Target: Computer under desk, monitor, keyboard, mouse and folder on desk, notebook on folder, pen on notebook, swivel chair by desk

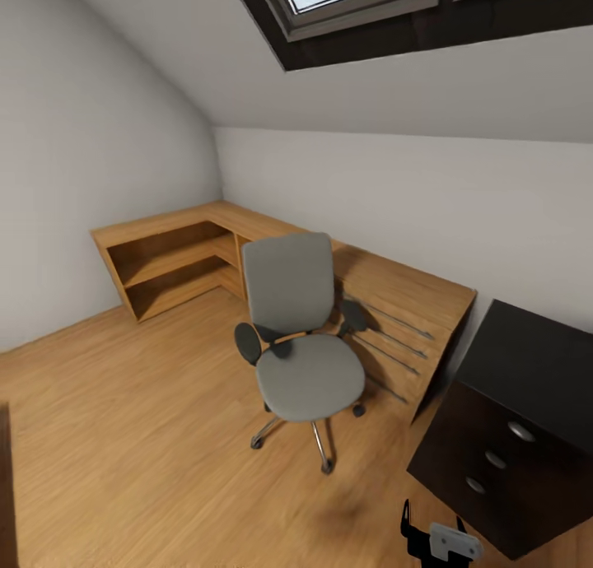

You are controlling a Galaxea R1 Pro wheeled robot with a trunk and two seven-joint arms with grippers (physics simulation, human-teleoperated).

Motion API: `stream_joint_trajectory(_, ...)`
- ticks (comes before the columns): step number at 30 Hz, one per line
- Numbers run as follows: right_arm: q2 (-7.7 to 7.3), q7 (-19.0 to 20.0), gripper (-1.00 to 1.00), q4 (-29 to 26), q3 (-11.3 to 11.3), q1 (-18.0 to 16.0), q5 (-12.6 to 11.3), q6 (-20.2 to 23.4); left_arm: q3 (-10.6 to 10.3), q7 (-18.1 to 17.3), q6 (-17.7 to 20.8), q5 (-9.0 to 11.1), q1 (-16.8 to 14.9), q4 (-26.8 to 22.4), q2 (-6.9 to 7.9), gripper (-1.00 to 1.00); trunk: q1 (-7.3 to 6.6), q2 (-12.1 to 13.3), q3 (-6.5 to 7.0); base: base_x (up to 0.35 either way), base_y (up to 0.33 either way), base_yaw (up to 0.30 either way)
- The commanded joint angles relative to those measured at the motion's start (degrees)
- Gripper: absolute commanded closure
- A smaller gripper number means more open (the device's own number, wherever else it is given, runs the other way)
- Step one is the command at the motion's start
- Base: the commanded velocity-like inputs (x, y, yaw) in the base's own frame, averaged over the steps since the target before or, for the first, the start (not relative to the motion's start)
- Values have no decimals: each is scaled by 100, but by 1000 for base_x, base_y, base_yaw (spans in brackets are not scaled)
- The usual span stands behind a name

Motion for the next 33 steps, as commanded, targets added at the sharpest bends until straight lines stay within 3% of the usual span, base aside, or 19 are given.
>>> stream_joint_trajectory(1,3,-25,-100,12,50,-5,-21,-12,-52,50,-50,24,-2,-19,1,-100,0,-4,-1,0,0,249)
stream_joint_trajectory(10,-6,172,-100,12,46,49,-21,6,-54,50,-645,24,-10,-19,-8,-100,0,-4,71,0,0,99)
stream_joint_trajectory(20,-16,476,-100,13,42,71,-29,17,-57,50,-811,24,-6,-19,-8,-100,0,-4,163,0,0,5)
stream_joint_trajectory(22,-16,479,-100,12,42,72,-29,20,-55,49,-1008,24,0,-19,-8,-100,0,-4,181,0,0,0)
stream_joint_trajectory(27,-16,481,-100,12,42,72,-29,25,-61,-7,-2188,3,127,-25,-8,-100,0,-4,228,0,0,0)
stream_joint_trajectory(33,-29,489,-100,12,37,72,-29,36,-54,11,-2498,-2,169,-21,7,-100,0,-4,283,0,0,11)
